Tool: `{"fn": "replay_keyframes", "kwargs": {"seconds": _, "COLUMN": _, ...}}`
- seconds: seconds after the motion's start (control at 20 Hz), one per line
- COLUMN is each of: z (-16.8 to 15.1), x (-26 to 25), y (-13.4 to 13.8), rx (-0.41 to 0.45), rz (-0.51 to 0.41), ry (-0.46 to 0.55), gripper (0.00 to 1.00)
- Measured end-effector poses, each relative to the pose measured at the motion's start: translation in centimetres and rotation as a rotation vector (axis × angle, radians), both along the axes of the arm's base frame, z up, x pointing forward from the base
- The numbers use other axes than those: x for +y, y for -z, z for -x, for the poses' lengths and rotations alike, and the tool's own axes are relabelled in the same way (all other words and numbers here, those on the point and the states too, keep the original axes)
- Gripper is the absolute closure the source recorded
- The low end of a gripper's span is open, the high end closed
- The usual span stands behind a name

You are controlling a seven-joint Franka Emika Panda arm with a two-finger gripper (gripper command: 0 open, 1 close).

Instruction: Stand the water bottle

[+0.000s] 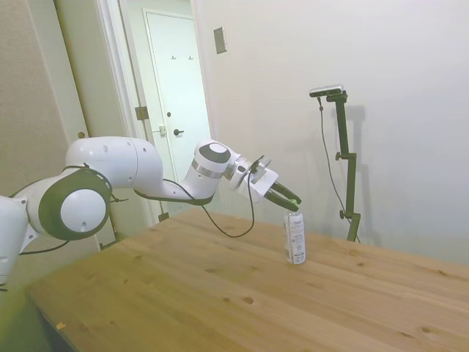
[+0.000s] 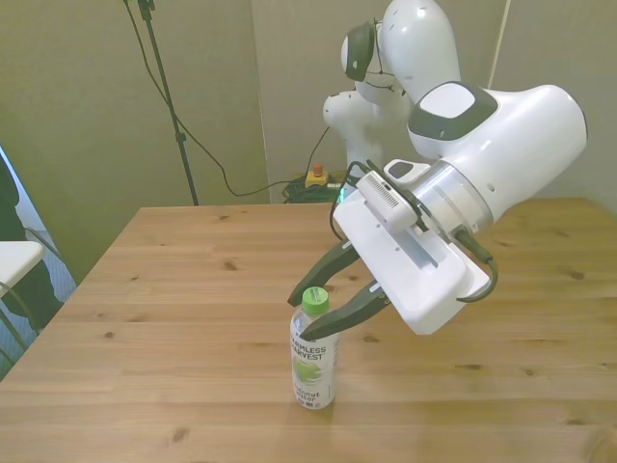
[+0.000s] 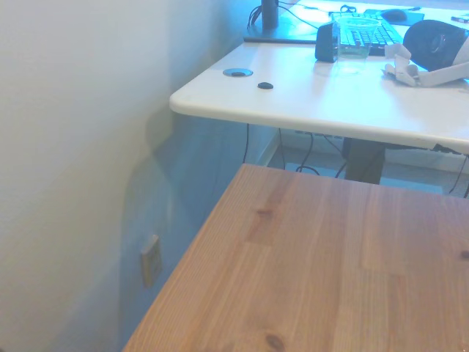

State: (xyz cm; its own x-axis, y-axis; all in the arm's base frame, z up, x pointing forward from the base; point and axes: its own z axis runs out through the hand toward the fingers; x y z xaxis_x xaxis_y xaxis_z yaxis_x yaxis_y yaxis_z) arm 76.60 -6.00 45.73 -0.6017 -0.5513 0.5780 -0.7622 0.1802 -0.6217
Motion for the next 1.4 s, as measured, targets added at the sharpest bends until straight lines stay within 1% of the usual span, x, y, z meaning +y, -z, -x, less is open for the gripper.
{"fn": "replay_keyframes", "kwargs": {"seconds": 0.45, "z": 0.5, "x": -0.7, "y": -1.5, "rx": -0.012, "rz": -0.01, "ry": 0.006, "gripper": 0.0}}
{"fn": "replay_keyframes", "kwargs": {"seconds": 0.6, "z": 1.1, "x": 0.2, "y": -2.4, "rx": 0.008, "rz": -0.03, "ry": -0.021, "gripper": 0.0}}
{"fn": "replay_keyframes", "kwargs": {"seconds": 0.7, "z": 2.1, "x": 0.9, "y": -3.6, "rx": 0.036, "rz": -0.068, "ry": -0.05, "gripper": 0.0}}
{"fn": "replay_keyframes", "kwargs": {"seconds": 0.8, "z": 3.5, "x": 1.4, "y": -5.0, "rx": 0.084, "rz": -0.116, "ry": -0.092, "gripper": 0.0}}
{"fn": "replay_keyframes", "kwargs": {"seconds": 0.9, "z": 5.1, "x": 1.7, "y": -6.2, "rx": 0.128, "rz": -0.162, "ry": -0.156, "gripper": 0.0}}
{"fn": "replay_keyframes", "kwargs": {"seconds": 1.05, "z": 8.0, "x": 2.4, "y": -7.2, "rx": 0.195, "rz": -0.217, "ry": -0.256, "gripper": 0.0}}
{"fn": "replay_keyframes", "kwargs": {"seconds": 1.25, "z": 12.0, "x": 4.0, "y": -6.2, "rx": 0.308, "rz": -0.269, "ry": -0.39, "gripper": 0.0}}
{"fn": "replay_keyframes", "kwargs": {"seconds": 1.4, "z": 14.8, "x": 5.2, "y": -4.9, "rx": 0.385, "rz": -0.288, "ry": -0.521, "gripper": 0.0}}
